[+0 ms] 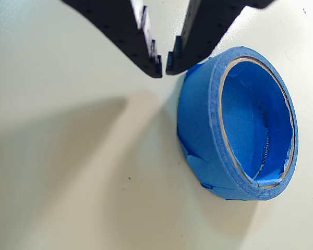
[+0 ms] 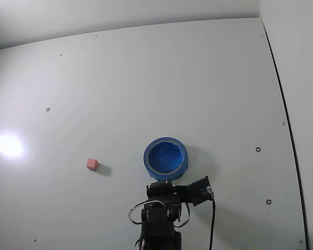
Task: Grasp a block and put it in the bin.
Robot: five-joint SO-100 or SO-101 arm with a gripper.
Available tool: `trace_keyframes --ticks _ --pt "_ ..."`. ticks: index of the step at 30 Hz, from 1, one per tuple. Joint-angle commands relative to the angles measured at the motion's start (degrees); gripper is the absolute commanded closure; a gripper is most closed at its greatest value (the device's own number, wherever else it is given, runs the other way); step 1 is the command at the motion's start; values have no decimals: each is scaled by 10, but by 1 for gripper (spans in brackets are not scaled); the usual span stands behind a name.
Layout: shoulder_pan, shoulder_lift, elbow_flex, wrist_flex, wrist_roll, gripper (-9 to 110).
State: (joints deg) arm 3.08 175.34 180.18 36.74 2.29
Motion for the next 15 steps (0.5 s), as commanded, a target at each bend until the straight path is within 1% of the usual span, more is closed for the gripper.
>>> trace_keyframes --ticks 1,4,7,9,11,15 --pt "-4 -4 -76 2 -67 101" --pt "-8 -5 -145 2 -178 101" --pt "-39 -5 -214 11 -293 101" --pt "-66 -6 -252 39 -353 100" --pt "-99 -14 -288 71 -396 97" --pt "-177 -91 -355 145 -447 87"
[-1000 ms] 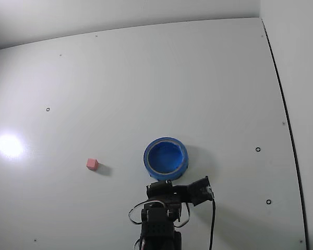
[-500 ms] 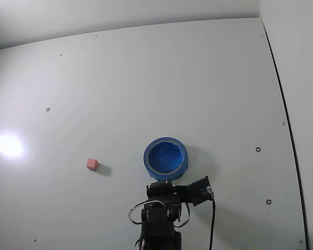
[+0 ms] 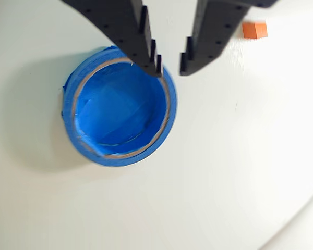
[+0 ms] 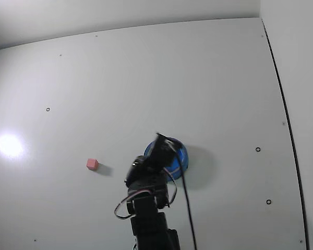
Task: Grasp a block and put it in the bin.
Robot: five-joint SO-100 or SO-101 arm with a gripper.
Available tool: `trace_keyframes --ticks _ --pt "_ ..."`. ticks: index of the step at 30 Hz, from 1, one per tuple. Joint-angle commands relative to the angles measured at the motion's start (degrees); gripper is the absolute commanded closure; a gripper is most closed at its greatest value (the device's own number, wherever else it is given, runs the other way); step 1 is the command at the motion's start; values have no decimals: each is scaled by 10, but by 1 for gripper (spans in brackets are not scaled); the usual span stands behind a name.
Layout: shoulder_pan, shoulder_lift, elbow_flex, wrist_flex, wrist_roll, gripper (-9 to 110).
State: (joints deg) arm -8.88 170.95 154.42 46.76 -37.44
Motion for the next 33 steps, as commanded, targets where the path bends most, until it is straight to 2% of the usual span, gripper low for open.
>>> trace_keyframes --ticks 1,5,16,29,33 --pt "-74 -72 -113 61 -59 85" --pt "-124 -170 -202 88 -73 79" --pt "-160 -459 -488 98 -73 79" --pt "-163 -617 -583 98 -40 79" --pt "-201 -633 -590 98 -25 79"
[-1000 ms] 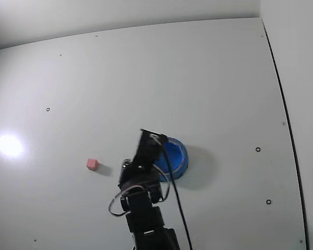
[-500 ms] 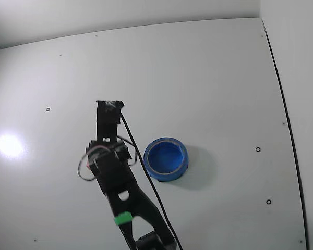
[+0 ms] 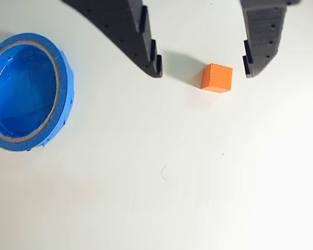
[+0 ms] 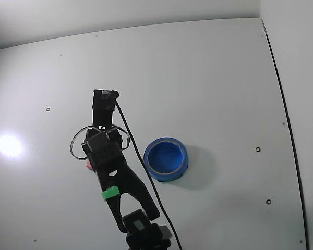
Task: Grasp a block and put it in the bin.
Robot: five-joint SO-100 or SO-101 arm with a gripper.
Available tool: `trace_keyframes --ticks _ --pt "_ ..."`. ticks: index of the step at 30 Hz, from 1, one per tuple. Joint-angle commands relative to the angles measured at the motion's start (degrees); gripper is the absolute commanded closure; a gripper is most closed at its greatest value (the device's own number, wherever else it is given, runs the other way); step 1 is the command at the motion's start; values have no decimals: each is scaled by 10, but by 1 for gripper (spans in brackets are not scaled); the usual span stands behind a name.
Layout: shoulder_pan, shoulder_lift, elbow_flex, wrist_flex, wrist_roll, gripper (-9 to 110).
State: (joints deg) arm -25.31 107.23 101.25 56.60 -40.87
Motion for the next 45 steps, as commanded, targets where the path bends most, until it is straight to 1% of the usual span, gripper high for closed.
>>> trace_keyframes --ticks 1,4,8,14,25,45 --pt "-50 2 -60 -1 11 79" --pt "-91 -7 -60 -1 12 79" --pt "-118 -20 -60 -2 12 79" --pt "-119 -50 -65 -11 12 79" --pt "-113 -128 -167 -2 12 79" --pt "-111 -259 -181 -11 7 79"
